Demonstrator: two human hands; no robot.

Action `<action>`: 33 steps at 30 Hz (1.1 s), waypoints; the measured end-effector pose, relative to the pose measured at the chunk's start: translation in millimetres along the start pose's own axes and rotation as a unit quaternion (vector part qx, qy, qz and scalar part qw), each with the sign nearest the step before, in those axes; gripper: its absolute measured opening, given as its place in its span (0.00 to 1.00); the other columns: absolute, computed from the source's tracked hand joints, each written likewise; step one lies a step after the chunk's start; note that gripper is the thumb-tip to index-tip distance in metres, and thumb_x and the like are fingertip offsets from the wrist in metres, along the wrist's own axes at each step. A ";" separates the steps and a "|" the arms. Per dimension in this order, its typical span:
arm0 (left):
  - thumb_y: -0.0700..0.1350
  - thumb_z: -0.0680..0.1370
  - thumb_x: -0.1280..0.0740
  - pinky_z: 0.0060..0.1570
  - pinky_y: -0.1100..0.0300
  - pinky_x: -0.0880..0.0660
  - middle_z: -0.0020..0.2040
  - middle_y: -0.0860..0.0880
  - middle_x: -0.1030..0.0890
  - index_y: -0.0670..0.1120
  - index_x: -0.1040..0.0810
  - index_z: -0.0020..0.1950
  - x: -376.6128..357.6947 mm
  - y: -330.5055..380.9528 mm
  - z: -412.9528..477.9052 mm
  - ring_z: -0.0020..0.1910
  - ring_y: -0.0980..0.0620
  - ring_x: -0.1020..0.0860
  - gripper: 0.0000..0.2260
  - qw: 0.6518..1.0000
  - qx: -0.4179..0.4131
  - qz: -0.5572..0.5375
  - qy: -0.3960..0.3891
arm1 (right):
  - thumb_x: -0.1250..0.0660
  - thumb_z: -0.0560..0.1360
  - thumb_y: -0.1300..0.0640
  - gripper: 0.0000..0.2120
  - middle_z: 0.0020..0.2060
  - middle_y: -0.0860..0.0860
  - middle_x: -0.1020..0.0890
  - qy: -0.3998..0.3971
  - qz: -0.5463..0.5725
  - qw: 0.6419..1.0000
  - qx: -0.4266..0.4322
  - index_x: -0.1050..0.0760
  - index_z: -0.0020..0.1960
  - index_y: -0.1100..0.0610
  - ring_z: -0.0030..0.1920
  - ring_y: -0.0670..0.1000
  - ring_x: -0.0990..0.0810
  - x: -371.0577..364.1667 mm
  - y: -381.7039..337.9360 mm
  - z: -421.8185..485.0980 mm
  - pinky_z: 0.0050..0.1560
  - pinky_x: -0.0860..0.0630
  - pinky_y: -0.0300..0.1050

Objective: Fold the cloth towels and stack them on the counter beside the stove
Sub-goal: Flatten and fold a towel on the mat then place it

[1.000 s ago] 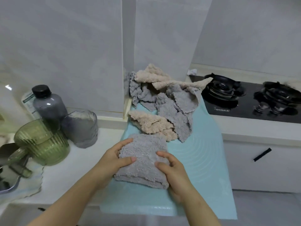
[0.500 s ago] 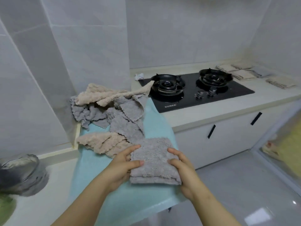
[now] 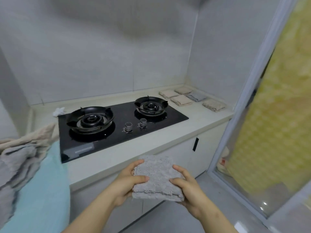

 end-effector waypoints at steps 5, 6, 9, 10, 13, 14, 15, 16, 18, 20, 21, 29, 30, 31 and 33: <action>0.35 0.75 0.34 0.33 0.60 0.23 0.51 0.49 0.19 0.54 0.27 0.60 -73.5 9.6 72.1 0.42 0.51 0.19 0.19 1.000 0.008 -0.001 0.025 | 0.38 0.76 0.68 0.19 0.46 0.53 0.19 0.029 -0.017 0.999 0.005 0.29 0.61 0.50 0.37 0.49 0.19 80.8 -40.6 54.9 0.33 0.25 0.40; 0.35 0.76 0.35 0.35 0.59 0.22 0.51 0.49 0.19 0.54 0.26 0.60 -84.1 12.2 87.6 0.43 0.50 0.19 0.17 0.999 0.012 0.000 0.032 | 0.38 0.75 0.68 0.18 0.46 0.53 0.18 0.034 -0.015 0.999 0.004 0.28 0.61 0.50 0.38 0.49 0.19 92.9 -46.8 66.8 0.34 0.24 0.41; 0.36 0.77 0.38 0.42 0.57 0.24 0.55 0.46 0.19 0.53 0.25 0.60 -110.4 23.6 140.4 0.48 0.47 0.20 0.16 0.999 0.018 0.012 0.048 | 0.37 0.75 0.66 0.18 0.48 0.55 0.19 0.055 -0.025 0.998 0.008 0.28 0.60 0.49 0.39 0.51 0.20 125.1 -67.7 105.5 0.36 0.26 0.40; 0.37 0.77 0.38 0.41 0.58 0.25 0.55 0.46 0.19 0.54 0.25 0.59 -119.1 28.9 158.9 0.48 0.47 0.20 0.15 0.999 0.016 0.017 0.046 | 0.37 0.75 0.65 0.18 0.50 0.56 0.19 0.064 -0.031 0.997 0.012 0.28 0.60 0.48 0.40 0.52 0.21 136.2 -75.2 120.8 0.39 0.26 0.42; 0.38 0.77 0.38 0.42 0.58 0.25 0.53 0.48 0.19 0.55 0.24 0.57 -145.5 44.6 220.5 0.47 0.49 0.21 0.14 0.999 0.006 0.029 0.034 | 0.37 0.75 0.65 0.18 0.53 0.57 0.20 0.085 -0.045 0.995 0.029 0.28 0.60 0.47 0.43 0.53 0.20 169.4 -102.2 170.6 0.40 0.26 0.43; 0.38 0.77 0.38 0.42 0.58 0.25 0.53 0.48 0.19 0.55 0.24 0.57 -153.6 50.6 241.4 0.46 0.49 0.21 0.14 0.999 0.002 0.029 0.029 | 0.37 0.75 0.66 0.18 0.52 0.56 0.20 0.089 -0.044 0.994 0.035 0.28 0.60 0.47 0.43 0.52 0.20 179.4 -112.3 188.3 0.39 0.26 0.42; 0.38 0.78 0.39 0.42 0.58 0.25 0.52 0.48 0.19 0.54 0.24 0.57 -161.5 56.7 263.5 0.46 0.49 0.21 0.13 0.999 -0.001 0.029 0.023 | 0.37 0.75 0.66 0.19 0.52 0.56 0.20 0.094 -0.044 0.994 0.039 0.29 0.60 0.48 0.44 0.52 0.20 189.2 -122.7 206.8 0.37 0.26 0.42; 0.38 0.78 0.39 0.42 0.59 0.24 0.52 0.48 0.19 0.54 0.24 0.57 -169.4 63.6 285.8 0.47 0.49 0.21 0.13 0.999 -0.002 0.029 0.016 | 0.37 0.75 0.66 0.19 0.52 0.56 0.20 0.098 -0.048 0.993 0.041 0.29 0.61 0.48 0.45 0.52 0.20 198.7 -133.8 225.7 0.37 0.26 0.42; 0.37 0.77 0.39 0.41 0.58 0.24 0.53 0.48 0.20 0.51 0.25 0.59 -183.4 80.0 329.0 0.47 0.49 0.20 0.14 0.999 -0.008 0.040 0.010 | 0.37 0.75 0.65 0.19 0.54 0.56 0.21 0.102 -0.056 0.992 0.040 0.29 0.62 0.48 0.48 0.54 0.20 216.3 -155.9 262.4 0.38 0.25 0.42; 0.36 0.78 0.39 0.37 0.62 0.25 0.53 0.49 0.22 0.50 0.26 0.59 -197.8 98.5 368.4 0.45 0.52 0.21 0.14 0.998 -0.016 0.061 0.010 | 0.36 0.75 0.64 0.19 0.55 0.57 0.22 0.101 -0.070 0.991 0.044 0.29 0.61 0.46 0.51 0.56 0.20 234.0 -178.9 298.6 0.42 0.23 0.46; 0.36 0.78 0.40 0.35 0.63 0.26 0.52 0.49 0.22 0.51 0.26 0.59 -203.9 106.2 387.9 0.44 0.53 0.22 0.14 0.997 -0.018 0.070 0.011 | 0.35 0.74 0.64 0.19 0.55 0.58 0.22 0.102 -0.079 0.991 0.047 0.29 0.60 0.46 0.52 0.57 0.20 242.2 -189.5 315.9 0.46 0.22 0.49; 0.33 0.79 0.43 0.28 0.67 0.30 0.40 0.47 0.24 0.50 0.26 0.57 -233.6 125.9 503.8 0.34 0.53 0.26 0.15 0.990 -0.019 0.136 0.034 | 0.38 0.76 0.65 0.18 0.54 0.58 0.23 0.073 -0.127 0.989 0.033 0.31 0.63 0.50 0.52 0.59 0.20 292.8 -231.2 440.1 0.53 0.21 0.54; 0.33 0.78 0.43 0.28 0.66 0.31 0.37 0.47 0.25 0.50 0.24 0.57 -235.7 124.7 516.4 0.31 0.53 0.27 0.16 0.989 -0.016 0.138 0.044 | 0.38 0.76 0.66 0.18 0.53 0.58 0.23 0.066 -0.136 0.988 0.032 0.31 0.63 0.50 0.50 0.58 0.20 298.6 -235.7 455.6 0.49 0.21 0.50; 0.32 0.78 0.44 0.30 0.66 0.32 0.33 0.48 0.26 0.50 0.23 0.57 -237.8 123.1 528.7 0.29 0.53 0.29 0.18 0.989 -0.011 0.139 0.055 | 0.38 0.76 0.66 0.18 0.52 0.57 0.23 0.058 -0.146 0.987 0.029 0.31 0.62 0.50 0.48 0.57 0.20 304.2 -240.1 471.0 0.44 0.21 0.46; 0.31 0.78 0.45 0.28 0.68 0.32 0.26 0.53 0.26 0.49 0.21 0.57 -243.6 120.6 551.0 0.24 0.57 0.29 0.19 0.988 -0.005 0.134 0.078 | 0.38 0.76 0.67 0.19 0.50 0.54 0.23 0.041 -0.160 0.986 0.022 0.31 0.63 0.51 0.44 0.55 0.21 316.3 -247.2 502.3 0.40 0.23 0.42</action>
Point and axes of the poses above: each hand's wrist, its own z-axis towards the middle knuckle, its own x-axis out of the back of the hand, y = z × x, the point moved 5 cm from there along z, towards the middle knuckle
